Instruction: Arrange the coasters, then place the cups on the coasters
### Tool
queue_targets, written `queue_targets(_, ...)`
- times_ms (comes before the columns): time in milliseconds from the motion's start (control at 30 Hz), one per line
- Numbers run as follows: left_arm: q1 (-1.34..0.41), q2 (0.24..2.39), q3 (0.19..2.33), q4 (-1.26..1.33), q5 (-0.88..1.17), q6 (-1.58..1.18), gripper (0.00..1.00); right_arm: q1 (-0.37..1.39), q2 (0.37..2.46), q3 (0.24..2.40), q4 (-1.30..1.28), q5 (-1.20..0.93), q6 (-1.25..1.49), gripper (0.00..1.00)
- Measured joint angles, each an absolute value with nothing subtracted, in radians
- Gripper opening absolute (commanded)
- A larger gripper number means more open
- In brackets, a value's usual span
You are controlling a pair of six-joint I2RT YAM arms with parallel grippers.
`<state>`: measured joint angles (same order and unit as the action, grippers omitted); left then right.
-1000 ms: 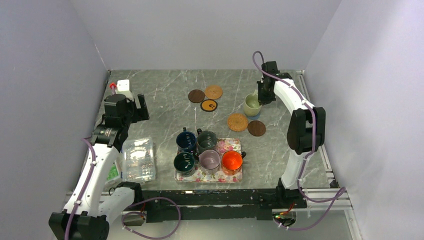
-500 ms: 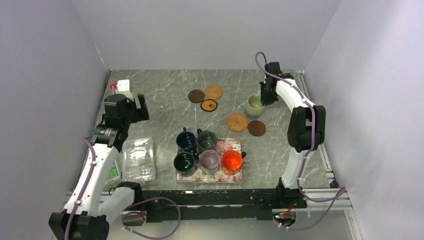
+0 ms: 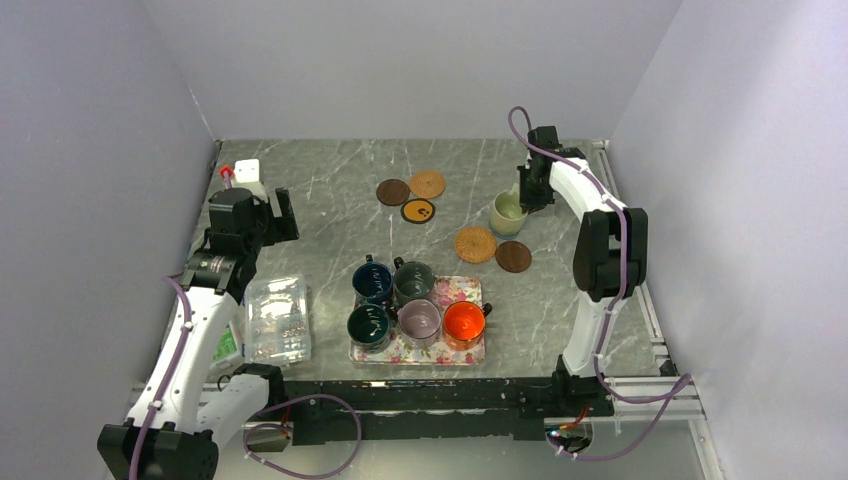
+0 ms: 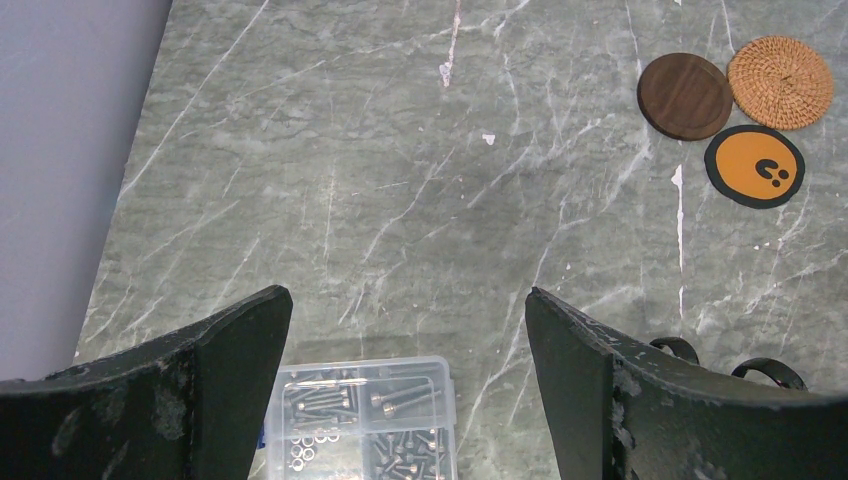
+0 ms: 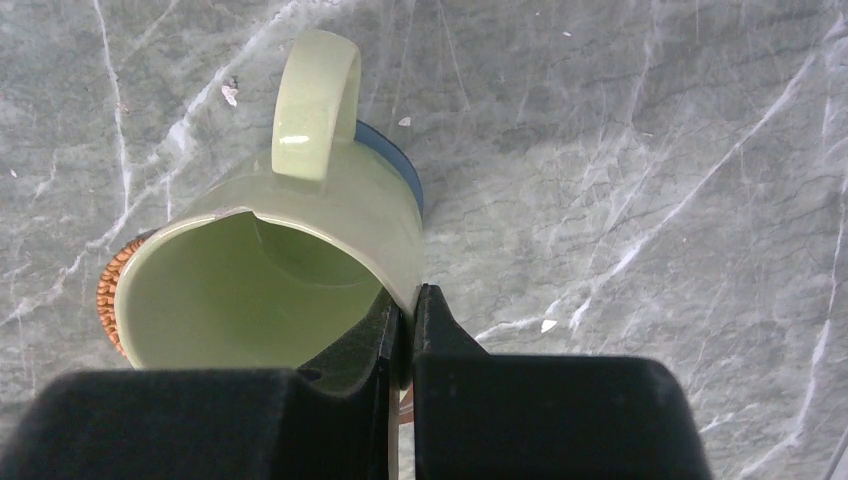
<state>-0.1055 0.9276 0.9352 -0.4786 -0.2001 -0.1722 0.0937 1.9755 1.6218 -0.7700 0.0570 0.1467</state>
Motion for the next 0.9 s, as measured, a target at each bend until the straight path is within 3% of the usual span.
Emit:
queue_targets(433, -0.105, 0.928, 0.935, -0.479, -0.2, -0.172, 0.94, 0.093, 1.989, 1.622, -0.757, 0.057, 0.142, 0.01)
queue_targets(500, -0.105, 0.928, 0.935, -0.479, -0.2, -0.172, 0.94, 0.093, 1.99, 1.622, -0.756, 0.057, 0.141, 0.08)
queue_targets(767, -0.105, 0.928, 0.935, -0.479, -0.2, -0.172, 0.94, 0.093, 1.997, 1.626, -0.751, 0.051, 0.143, 0.52)
queue_targets(900, -0.105, 0.928, 0.935, -0.479, -0.2, -0.171, 0.94, 0.093, 1.997, 1.633, -0.754, 0.057, 0.143, 0.67)
